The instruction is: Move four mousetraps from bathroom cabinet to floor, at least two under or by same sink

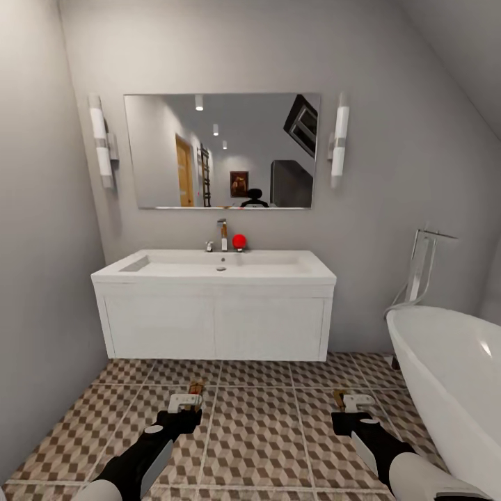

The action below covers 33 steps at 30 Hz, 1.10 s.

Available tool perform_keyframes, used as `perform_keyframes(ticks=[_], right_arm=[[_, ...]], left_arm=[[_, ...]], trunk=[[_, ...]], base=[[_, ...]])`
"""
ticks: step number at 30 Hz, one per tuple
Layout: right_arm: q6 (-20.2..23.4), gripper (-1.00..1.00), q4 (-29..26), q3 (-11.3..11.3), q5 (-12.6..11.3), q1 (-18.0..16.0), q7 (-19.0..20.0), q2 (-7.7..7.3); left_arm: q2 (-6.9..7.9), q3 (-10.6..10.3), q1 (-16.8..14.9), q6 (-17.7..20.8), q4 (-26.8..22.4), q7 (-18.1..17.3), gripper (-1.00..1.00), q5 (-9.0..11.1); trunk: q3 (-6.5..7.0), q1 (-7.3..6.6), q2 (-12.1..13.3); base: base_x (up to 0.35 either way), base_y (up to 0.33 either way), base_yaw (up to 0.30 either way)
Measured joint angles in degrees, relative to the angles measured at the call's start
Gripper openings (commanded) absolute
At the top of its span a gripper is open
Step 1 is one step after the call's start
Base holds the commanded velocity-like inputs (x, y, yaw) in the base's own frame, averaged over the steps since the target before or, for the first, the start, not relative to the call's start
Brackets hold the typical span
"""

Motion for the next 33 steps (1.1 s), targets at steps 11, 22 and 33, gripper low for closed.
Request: perform_keyframes(ticks=[11,22,33], right_arm=[[0.16,-1.0,-0.9,-0.1,-0.01,0.0,-2.02,0.49],[0.44,-1.0,-3.02,-0.11,0.01,0.0,-2.96,2.79],[0.23,-1.0,-3.39,0.16,1.31,0.0,-3.01,2.99]], left_arm=[[0.58,-0.08,-0.01,0.11,-0.06,-0.07,-1.0,0.06],[0.88,-0.15,-0.01,0.62,-3.31,-0.22,-1.0,0.03],[1.01,-0.15,-0.01,1.42,-4.26,-0.25,-1.0,0.09]], trunk=[[-1.26,1.54,-2.82],[-1.26,1.54,-2.82],[-1.26,1.54,-2.82]], base=[[0.0,0.0,0.0],[0.0,0.0,0.0],[0.0,0.0,0.0]])
